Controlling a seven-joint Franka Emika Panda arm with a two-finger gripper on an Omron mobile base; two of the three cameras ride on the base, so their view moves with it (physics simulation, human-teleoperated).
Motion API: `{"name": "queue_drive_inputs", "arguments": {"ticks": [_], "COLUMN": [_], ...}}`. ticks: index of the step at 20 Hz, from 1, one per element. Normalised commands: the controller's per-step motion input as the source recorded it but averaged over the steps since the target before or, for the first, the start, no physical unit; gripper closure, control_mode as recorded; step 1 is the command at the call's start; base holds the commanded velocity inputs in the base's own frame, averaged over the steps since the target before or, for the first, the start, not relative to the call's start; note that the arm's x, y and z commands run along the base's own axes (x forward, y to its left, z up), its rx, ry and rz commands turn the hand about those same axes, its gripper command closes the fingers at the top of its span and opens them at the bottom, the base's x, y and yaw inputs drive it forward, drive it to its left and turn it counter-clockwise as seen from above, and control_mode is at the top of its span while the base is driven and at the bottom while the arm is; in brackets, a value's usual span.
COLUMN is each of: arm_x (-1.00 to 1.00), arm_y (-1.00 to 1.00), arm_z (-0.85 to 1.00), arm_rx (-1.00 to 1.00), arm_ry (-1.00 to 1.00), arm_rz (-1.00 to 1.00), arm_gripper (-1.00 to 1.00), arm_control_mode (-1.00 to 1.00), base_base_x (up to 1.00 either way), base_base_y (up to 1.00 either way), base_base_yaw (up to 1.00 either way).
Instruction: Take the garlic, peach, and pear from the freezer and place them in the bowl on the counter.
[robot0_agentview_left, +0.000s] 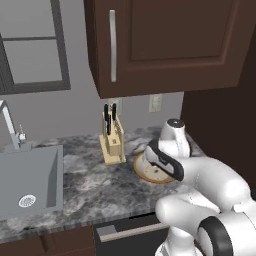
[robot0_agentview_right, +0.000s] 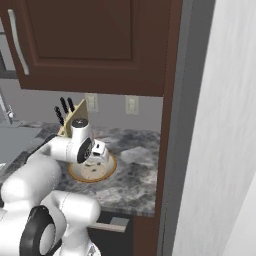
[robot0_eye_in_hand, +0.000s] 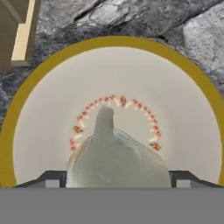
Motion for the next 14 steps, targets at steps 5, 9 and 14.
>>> {"name": "queue_drive_inputs", "arguments": {"ticks": [5,9,14], "arm_x": [0.29,0.29,0.30], "arm_y": [0.00,0.00,0.00], "arm_z": [-0.37,-0.16,-0.16], "arm_rx": [0.00,0.00,0.00], "arm_ry": [0.03,0.05,0.04], "arm_rz": [0.00,0.00,0.00], "arm_gripper": [1.00,1.00,1.00], "arm_control_mode": [-1.00,-1.00,-1.00], "base_base_x": [0.00,0.00,0.00], "base_base_y": [0.00,0.00,0.00], "base_base_yaw": [0.00,0.00,0.00]}}
